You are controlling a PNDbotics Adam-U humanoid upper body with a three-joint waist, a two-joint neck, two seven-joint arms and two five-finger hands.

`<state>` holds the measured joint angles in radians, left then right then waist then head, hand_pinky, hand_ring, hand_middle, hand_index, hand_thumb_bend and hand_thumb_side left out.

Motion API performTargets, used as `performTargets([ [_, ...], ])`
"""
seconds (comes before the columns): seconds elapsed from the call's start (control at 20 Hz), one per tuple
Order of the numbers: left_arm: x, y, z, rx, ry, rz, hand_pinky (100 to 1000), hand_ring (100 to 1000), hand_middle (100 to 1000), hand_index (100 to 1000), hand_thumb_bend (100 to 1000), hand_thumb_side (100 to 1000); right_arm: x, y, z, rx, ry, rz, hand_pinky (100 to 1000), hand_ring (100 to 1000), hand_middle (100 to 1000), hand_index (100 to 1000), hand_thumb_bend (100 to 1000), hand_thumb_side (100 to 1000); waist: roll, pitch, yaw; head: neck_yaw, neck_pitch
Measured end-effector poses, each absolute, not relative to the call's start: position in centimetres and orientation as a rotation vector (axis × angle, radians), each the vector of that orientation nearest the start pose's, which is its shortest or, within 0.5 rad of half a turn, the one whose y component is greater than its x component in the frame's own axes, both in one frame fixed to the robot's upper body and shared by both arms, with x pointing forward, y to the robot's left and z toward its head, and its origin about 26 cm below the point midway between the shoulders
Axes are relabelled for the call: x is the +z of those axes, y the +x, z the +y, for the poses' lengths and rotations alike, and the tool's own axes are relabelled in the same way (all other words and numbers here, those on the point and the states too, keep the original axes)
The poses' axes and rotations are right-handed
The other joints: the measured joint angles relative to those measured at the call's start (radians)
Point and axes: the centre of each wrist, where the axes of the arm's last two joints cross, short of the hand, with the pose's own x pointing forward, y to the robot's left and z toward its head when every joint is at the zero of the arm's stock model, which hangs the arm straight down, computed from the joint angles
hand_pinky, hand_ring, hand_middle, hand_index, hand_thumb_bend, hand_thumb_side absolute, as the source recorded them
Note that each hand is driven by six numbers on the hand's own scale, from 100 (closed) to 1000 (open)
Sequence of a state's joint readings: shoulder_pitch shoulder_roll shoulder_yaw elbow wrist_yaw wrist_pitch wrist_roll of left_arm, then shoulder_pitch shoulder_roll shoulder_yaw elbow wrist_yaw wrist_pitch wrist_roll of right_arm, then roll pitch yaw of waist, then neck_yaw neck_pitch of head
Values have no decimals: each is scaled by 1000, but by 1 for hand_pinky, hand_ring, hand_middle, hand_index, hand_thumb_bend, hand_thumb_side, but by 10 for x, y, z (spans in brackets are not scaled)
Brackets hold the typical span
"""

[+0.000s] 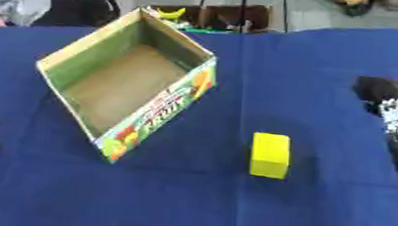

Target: Pick up objects on the table and place them in the box.

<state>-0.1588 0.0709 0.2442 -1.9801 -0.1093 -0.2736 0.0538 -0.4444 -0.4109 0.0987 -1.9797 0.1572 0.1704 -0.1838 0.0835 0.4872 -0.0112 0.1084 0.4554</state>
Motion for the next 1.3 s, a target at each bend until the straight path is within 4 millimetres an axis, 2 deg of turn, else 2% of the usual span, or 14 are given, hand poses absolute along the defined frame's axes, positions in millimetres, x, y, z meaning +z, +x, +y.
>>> performTargets([
  [0.45,144,282,296,29,392,-2389,445,677,674,903,100,991,238,311,-235,391,-459,-2274,836,826,729,812,100,984,-1,0,0,1,0],
  [0.65,144,282,296,28,392,-2389,445,677,674,903,100,991,263,313,-235,452,-553,-2367,820,828,746,818,113,1000,-6,-2,2,3,1],
  [0.7,144,282,296,28,392,-2389,445,677,674,903,100,991,271,313,-235,486,-594,-2393,812,832,761,828,203,1000,-8,-3,3,3,1],
  [0.9,143,282,297,28,393,-2388,444,676,673,902,100,991,307,311,-235,738,-827,-2418,791,824,756,832,307,1000,-12,-7,6,3,6],
  [1.0,143,282,297,27,393,-2388,444,676,673,903,100,991,322,309,-232,885,-948,-2390,788,824,759,840,321,1000,-13,-8,9,3,9],
  [1.15,143,281,298,19,398,-2386,444,677,673,903,100,991,341,306,-226,1120,-1108,-2304,789,834,776,846,334,1000,-17,-10,12,1,10],
  [1.3,142,281,299,18,400,-2381,444,677,673,902,100,990,353,309,-220,1316,-1210,-2183,801,847,788,855,386,1000,-21,-14,18,-2,10],
])
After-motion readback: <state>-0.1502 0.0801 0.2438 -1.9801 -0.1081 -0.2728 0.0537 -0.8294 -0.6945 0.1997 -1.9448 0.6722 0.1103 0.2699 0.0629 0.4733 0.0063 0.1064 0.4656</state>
